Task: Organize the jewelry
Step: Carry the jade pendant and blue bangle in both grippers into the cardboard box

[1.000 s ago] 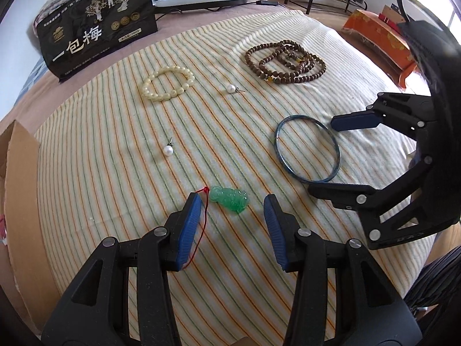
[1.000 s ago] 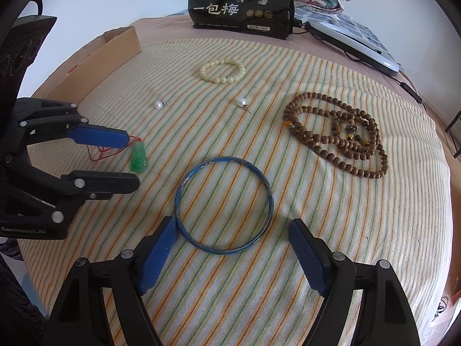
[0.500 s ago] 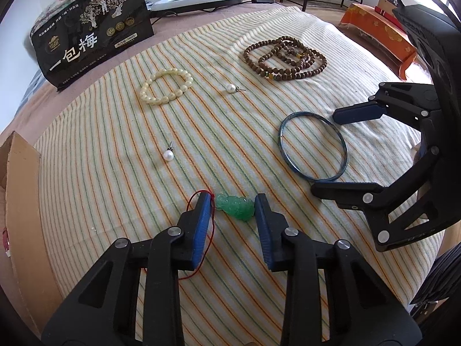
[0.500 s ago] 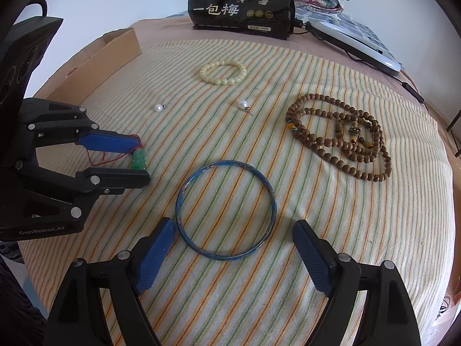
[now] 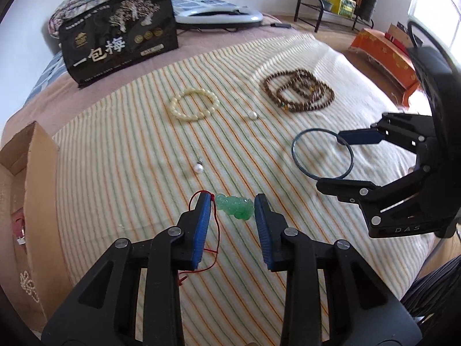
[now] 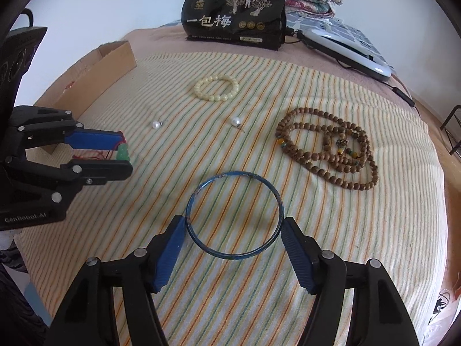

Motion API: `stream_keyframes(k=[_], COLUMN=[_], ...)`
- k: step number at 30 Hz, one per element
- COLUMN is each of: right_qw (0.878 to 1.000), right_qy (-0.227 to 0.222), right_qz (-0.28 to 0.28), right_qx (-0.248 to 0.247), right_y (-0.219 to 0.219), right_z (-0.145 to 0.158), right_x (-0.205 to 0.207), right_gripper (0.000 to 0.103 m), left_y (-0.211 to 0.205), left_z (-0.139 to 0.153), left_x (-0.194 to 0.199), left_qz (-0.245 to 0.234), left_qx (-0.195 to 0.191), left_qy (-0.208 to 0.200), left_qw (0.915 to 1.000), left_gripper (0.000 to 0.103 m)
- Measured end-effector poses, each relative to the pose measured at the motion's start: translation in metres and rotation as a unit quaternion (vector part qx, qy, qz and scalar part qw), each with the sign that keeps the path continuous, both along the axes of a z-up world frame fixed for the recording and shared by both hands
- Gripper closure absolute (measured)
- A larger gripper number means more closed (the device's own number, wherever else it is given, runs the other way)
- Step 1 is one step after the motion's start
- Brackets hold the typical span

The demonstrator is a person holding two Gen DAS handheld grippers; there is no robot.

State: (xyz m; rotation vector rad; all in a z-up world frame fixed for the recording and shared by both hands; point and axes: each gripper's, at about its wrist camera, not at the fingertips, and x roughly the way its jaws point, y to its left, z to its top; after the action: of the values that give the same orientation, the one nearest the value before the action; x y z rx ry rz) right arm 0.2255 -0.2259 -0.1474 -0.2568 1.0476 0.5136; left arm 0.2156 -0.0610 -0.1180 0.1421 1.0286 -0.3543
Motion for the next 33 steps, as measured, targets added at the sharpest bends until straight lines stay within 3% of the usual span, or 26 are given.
stream_keyframes(k=[17,25,33], right_qw=[0.996,0.993,0.99], right_qy=[-0.074,-0.093,-0.098], right_qz=[-0.028,-0.017,-0.001], right_qx=[0.044,0.067,0.097], right_y=[0.009,0.03,0.069], right_z=[0.082,0.112,0.132], right_x=[-0.008,-0.011,0.002], right_gripper=[0.033,0.033,0.033], left_y=[0.074,0.122,0.18], left_z=[0.091,0.131,0.147], left_x=[-0.004,-0.011,-0.015], left_qz=[0.077,0.118,0.173], left_qx=[-0.078,-0.088,-0.083], left_qy=[-0.08,-0.124,-0.151], left_qw=[0.9907,0.9812,0.9699], left_gripper=[0.072,0.072,0.072])
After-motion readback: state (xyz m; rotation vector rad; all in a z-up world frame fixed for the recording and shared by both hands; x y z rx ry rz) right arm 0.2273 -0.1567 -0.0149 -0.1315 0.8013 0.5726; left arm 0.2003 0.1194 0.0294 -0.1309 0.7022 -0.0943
